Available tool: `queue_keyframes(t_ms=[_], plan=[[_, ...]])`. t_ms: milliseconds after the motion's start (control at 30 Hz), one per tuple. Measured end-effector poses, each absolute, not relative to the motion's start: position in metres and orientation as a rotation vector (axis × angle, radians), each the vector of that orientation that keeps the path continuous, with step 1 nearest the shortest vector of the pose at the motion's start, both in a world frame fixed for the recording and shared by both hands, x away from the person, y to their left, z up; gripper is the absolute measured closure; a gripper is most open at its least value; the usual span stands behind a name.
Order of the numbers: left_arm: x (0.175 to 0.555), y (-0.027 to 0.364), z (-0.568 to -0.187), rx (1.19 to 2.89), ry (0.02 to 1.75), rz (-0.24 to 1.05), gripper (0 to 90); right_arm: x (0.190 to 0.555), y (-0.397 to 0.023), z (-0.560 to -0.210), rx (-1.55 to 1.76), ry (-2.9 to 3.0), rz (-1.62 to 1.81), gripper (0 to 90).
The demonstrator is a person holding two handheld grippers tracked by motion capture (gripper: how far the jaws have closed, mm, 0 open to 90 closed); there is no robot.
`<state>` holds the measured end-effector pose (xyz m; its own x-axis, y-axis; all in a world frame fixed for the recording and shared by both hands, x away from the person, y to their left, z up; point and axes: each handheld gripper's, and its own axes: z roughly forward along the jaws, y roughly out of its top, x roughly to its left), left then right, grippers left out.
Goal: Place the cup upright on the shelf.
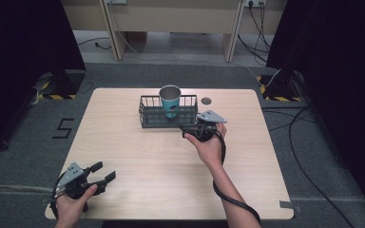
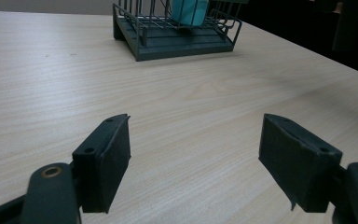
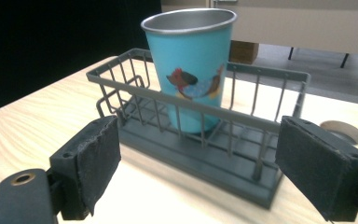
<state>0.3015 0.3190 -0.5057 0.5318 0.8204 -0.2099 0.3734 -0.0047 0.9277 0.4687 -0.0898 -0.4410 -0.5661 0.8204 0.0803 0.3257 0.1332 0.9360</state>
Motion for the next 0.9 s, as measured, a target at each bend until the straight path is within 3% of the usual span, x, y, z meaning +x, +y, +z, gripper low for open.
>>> queue_keyframes(t_ms=[900], plan=[[0.301, 0.32, -0.506, 1.612, 1.046, 0.488, 24.4, 0.401, -0.159, -0.453, 1.142, 1.92, 1.393, 15.3]])
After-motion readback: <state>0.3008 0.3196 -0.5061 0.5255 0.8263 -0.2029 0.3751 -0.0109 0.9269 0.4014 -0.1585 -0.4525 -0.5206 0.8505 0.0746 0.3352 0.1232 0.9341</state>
